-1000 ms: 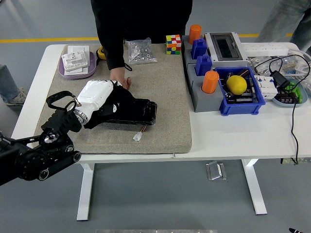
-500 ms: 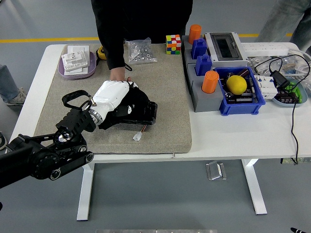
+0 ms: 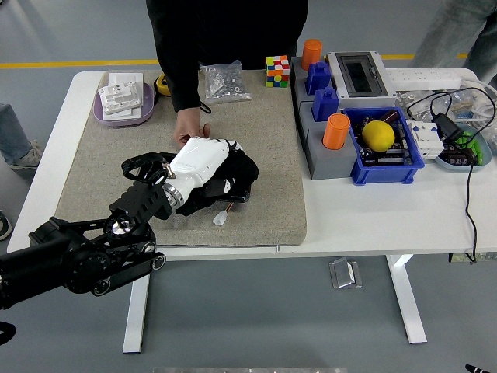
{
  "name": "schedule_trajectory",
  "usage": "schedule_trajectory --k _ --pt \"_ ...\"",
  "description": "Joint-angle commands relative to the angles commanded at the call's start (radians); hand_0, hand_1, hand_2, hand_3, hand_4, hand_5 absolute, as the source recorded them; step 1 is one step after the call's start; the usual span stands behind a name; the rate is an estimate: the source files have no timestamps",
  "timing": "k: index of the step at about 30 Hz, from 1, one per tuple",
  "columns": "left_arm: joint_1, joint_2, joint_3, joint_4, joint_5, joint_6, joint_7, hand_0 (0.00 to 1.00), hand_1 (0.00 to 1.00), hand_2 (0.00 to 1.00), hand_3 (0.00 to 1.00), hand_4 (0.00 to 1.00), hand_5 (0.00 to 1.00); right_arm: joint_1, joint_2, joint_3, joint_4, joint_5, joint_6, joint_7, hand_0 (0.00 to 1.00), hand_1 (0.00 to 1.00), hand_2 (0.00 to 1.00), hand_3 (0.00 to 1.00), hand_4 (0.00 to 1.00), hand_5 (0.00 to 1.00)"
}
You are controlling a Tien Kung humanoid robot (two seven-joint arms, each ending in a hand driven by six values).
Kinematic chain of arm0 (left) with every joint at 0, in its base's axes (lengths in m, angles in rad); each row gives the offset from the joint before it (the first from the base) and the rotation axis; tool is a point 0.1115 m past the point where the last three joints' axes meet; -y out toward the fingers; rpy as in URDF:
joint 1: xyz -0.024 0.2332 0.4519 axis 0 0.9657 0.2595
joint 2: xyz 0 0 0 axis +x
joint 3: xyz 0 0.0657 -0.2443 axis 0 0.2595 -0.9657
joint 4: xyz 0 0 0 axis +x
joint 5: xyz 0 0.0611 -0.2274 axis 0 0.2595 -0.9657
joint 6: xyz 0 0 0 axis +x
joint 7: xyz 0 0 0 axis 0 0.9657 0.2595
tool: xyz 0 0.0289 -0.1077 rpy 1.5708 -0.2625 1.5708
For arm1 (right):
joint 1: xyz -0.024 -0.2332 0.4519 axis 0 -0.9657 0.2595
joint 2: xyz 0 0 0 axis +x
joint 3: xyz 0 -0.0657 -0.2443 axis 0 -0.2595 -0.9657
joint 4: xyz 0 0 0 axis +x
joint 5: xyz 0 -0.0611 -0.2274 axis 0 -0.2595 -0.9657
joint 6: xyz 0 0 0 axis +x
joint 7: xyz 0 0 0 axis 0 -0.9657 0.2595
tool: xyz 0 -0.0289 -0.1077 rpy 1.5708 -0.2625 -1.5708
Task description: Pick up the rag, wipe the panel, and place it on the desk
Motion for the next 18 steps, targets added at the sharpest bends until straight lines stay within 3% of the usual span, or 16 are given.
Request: schedule_trajectory --k 10,18 --pt "-0.011 -0.028 0.009 -0.005 0.004 0.000 0.008 0.225 0.173 0.678 0.678 0.516 0.108 0.001 0.001 -0.005 0.000 0.002 0.000 0.000 0.780 0.679 0.721 0.662 0.998 0.580" --pt "-0.003 -0.002 -0.018 0.014 0.004 -0.002 0.005 0.225 0.173 0.679 0.678 0.516 0.109 -0.002 0.000 -0.002 -0.001 0.002 0.000 -0.002 0.780 0.679 0.721 0.661 0.998 0.580"
